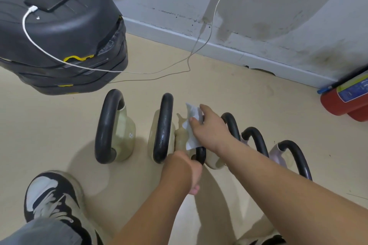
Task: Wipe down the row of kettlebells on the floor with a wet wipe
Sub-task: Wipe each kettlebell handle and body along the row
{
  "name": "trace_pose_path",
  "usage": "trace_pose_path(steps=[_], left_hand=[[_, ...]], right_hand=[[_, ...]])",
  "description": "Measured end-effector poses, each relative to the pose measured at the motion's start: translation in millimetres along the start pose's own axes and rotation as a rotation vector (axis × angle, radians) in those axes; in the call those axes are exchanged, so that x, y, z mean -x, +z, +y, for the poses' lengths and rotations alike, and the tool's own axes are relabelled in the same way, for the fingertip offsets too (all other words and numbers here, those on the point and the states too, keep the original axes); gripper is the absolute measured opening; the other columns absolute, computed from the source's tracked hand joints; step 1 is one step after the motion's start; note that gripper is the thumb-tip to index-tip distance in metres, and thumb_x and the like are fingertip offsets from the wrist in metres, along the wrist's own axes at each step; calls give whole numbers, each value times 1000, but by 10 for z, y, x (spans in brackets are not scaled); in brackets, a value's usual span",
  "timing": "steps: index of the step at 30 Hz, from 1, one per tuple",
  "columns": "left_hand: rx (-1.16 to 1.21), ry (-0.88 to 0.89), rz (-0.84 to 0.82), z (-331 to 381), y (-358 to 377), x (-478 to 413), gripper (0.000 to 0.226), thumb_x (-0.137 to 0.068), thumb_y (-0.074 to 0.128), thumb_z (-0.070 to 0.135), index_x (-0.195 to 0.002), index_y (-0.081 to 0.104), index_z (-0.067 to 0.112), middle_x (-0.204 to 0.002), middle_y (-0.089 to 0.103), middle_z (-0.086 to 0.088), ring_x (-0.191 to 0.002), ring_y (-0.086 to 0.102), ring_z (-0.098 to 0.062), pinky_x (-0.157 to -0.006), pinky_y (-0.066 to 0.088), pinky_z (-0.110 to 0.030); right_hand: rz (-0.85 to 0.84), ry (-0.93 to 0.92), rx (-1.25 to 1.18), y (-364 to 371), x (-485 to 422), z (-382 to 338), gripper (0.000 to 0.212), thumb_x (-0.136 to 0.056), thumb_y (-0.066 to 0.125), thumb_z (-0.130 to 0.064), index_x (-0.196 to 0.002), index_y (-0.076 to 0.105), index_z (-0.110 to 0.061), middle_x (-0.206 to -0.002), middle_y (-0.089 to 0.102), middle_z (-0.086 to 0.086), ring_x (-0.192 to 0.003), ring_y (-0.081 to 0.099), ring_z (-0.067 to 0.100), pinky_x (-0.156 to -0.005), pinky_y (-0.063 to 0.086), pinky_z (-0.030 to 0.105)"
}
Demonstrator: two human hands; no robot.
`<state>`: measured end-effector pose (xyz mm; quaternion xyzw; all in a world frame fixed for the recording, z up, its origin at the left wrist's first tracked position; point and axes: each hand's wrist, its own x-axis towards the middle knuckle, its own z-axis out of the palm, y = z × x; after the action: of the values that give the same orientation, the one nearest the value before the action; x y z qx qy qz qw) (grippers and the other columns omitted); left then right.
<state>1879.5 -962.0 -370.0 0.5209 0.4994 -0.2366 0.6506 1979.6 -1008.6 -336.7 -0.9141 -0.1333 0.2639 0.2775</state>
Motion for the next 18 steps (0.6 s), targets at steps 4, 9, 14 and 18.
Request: trace_pose_path(steps=[4, 9, 14, 18], left_hand=[[-181, 86, -15, -107, 10, -14, 26, -71, 39, 9, -93, 50, 17, -88, 51, -5, -71, 67, -34, -68, 62, -33], [-201, 227, 21, -222, 6, -148, 15, -84, 42, 13, -91, 53, 20, -83, 56, -7, -64, 62, -30, -65, 60, -34], [-216, 241, -11, -185, -38, -140, 18, -81, 40, 13, -85, 56, 21, -79, 62, -9, -67, 71, -33, -73, 64, -40], [-235, 225, -19, -164, -64, -84, 13, -78, 41, 14, -81, 49, 24, -96, 67, -14, -79, 76, -36, -75, 64, -48]], right_hand=[[-105, 22, 348, 24, -306, -218, 22, -103, 44, -23, -121, 50, -12, -113, 60, 9, -96, 57, 28, -81, 50, 37], [-179, 33, 635, 138, -614, -271, 7, -95, 48, -11, -91, 54, -10, -81, 55, 4, -74, 57, 23, -71, 50, 34], [-405, -64, 961, 96, -719, -363, 35, -101, 55, -37, -80, 61, -9, -74, 57, 1, -64, 51, 21, -65, 43, 29], [-219, -8, 506, 128, -599, -154, 40, -100, 55, -28, -134, 58, -7, -126, 65, 12, -101, 57, 28, -85, 50, 34]])
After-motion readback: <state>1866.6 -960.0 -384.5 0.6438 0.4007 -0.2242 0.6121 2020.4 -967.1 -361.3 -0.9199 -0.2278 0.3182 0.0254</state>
